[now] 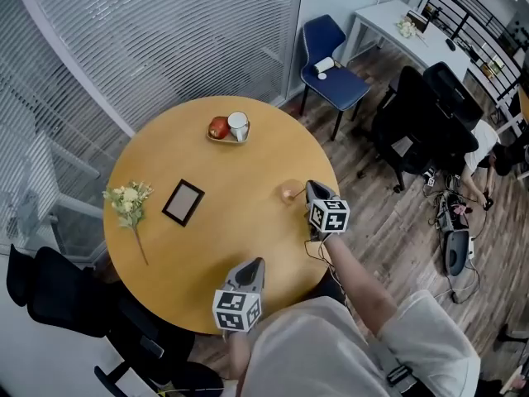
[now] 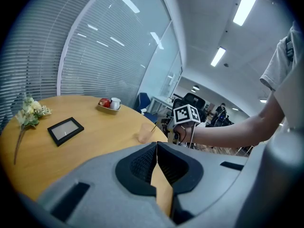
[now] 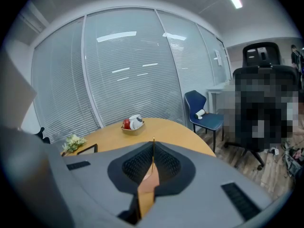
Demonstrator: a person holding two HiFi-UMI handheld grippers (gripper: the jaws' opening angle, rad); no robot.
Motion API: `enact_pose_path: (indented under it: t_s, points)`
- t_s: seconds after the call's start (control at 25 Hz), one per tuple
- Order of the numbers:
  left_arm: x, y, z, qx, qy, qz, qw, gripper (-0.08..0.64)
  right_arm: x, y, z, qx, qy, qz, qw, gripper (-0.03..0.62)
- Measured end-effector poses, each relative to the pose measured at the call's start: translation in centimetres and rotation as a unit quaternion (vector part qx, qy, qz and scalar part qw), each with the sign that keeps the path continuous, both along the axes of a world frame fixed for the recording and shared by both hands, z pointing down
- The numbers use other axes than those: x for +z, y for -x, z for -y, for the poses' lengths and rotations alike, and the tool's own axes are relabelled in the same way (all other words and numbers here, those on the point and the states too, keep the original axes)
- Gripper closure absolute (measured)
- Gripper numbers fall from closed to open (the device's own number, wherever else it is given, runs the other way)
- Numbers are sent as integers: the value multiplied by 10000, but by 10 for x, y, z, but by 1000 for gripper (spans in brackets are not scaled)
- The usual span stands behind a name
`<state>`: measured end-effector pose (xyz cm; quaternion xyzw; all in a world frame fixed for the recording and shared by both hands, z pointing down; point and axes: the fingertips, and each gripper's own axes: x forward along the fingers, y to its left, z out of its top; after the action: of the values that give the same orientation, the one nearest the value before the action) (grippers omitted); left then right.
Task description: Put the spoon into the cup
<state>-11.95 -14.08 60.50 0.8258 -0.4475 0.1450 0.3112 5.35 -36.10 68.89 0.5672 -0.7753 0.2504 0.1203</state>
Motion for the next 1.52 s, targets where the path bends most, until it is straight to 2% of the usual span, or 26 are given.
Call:
enact_pose_path:
  t_s: [0.36, 0.56, 0.72, 1.0, 1.28, 1.52]
  points:
    - [-4, 1, -1, -2, -55, -1, 10000, 551, 5, -4, 2, 71, 129, 258, 9996, 584]
    - [-7, -2, -1, 28, -97, 24, 9999, 551, 1, -8, 0, 75, 137, 287, 9995, 558]
    - [-8, -8, -2, 146, -130, 53, 9998, 551, -1, -7, -6, -63, 184, 331, 9993, 558]
    - [-13, -25, -5, 360, -233, 78, 9991, 551, -22, -18, -30, -265, 28, 500, 9984, 558]
    - [-12, -30, -1, 327, -276, -27, 9991, 551, -49, -34, -65, -193, -218, 515, 9982, 558]
    - [-9, -45, 0, 379, -286, -64, 9989, 551, -47, -40, -108, -52, -151, 581, 9982, 558]
